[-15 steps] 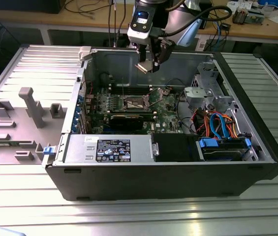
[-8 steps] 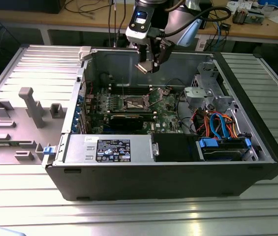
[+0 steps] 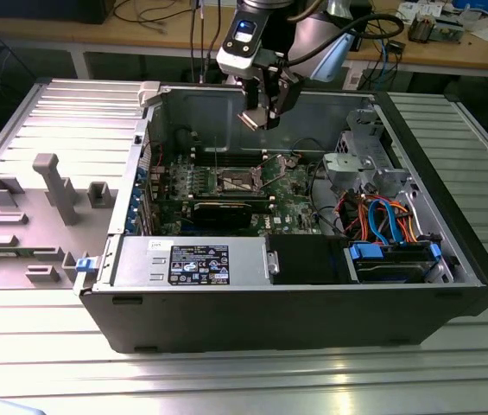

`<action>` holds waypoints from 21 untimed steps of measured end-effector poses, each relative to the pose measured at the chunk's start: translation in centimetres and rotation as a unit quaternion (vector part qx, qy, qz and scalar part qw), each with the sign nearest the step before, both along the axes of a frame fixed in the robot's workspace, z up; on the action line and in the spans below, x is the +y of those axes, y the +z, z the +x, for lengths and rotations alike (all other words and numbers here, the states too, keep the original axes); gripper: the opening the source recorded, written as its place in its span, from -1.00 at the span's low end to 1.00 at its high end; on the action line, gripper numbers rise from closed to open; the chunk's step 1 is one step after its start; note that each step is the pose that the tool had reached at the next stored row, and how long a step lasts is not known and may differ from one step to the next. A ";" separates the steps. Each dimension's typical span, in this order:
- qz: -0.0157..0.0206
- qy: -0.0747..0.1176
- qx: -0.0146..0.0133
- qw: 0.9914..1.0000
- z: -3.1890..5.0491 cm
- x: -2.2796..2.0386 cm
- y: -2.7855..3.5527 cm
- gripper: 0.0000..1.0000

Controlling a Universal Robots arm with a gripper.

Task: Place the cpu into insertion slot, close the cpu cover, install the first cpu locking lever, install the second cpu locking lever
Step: 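Place the cpu into insertion slot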

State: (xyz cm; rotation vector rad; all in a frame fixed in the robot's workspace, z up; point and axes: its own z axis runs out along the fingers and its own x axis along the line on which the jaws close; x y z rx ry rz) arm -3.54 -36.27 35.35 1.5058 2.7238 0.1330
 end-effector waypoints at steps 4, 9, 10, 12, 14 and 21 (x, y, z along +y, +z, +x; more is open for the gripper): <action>0.000 -0.017 0.000 1.000 0.00 0.00 -0.10 0.09; 0.000 -0.030 0.000 1.000 0.00 0.00 -0.14 0.09; 0.000 -0.033 0.000 0.999 0.00 0.00 -0.15 0.09; 0.000 -0.040 0.000 0.999 0.00 0.00 -0.17 0.09; 0.000 -0.048 0.000 0.999 0.00 0.00 -0.19 0.09; 0.000 -0.082 0.000 0.997 0.00 0.00 -0.35 0.09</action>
